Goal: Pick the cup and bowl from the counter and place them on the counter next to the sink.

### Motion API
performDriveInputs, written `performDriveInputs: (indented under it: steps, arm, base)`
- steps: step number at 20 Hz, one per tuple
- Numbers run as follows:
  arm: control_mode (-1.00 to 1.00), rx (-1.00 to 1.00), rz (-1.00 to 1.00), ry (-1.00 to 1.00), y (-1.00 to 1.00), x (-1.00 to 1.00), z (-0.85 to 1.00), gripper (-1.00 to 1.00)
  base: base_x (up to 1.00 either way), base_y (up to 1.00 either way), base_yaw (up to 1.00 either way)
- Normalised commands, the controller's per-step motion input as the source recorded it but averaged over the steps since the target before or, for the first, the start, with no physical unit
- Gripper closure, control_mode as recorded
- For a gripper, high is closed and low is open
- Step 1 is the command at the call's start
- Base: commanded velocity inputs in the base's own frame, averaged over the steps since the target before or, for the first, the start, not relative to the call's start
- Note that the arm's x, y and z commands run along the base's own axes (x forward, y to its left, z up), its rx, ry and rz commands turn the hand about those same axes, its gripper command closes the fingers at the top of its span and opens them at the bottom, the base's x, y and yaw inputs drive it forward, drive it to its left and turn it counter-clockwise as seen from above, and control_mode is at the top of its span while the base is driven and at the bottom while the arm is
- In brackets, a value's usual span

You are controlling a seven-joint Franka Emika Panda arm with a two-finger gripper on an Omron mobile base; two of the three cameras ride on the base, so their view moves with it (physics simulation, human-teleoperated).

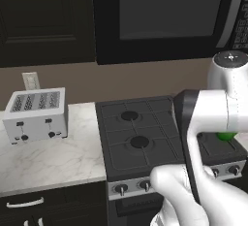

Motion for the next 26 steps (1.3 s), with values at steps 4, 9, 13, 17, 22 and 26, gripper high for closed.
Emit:
performDriveInputs:
  steps: [4,9,13,17,22,26]
  arm:
    - [-1.00,0.07,0.02,0.00,0.65,-0.18,0.07,1.00]
    - [-1.00,0.21,0.07,0.00,0.33,-0.15,0.13,1.00]
    - [-1.00,0.21,0.14,0.00,0.06,-0.11,0.20,1.00]
    - [-1.00,0.01,0.01,0.00,0.00,-0.01,0.01,1.00]
    - [-1.00,0.00,0.00,0.00,0.00,0.00,0.00,1.00]
    - [-1.00,0.00,0.00,0.00,0.00,0.00,0.00,1.00]
  base:
    - [0.00,0.00,0.00]
    - [0.00,0.00,0.00]
    - [0.00,0.00,0.00]
    - [0.00,0.00,0.00]
    - [0.00,0.00,0.00]
    - [0.00,0.00,0.00]
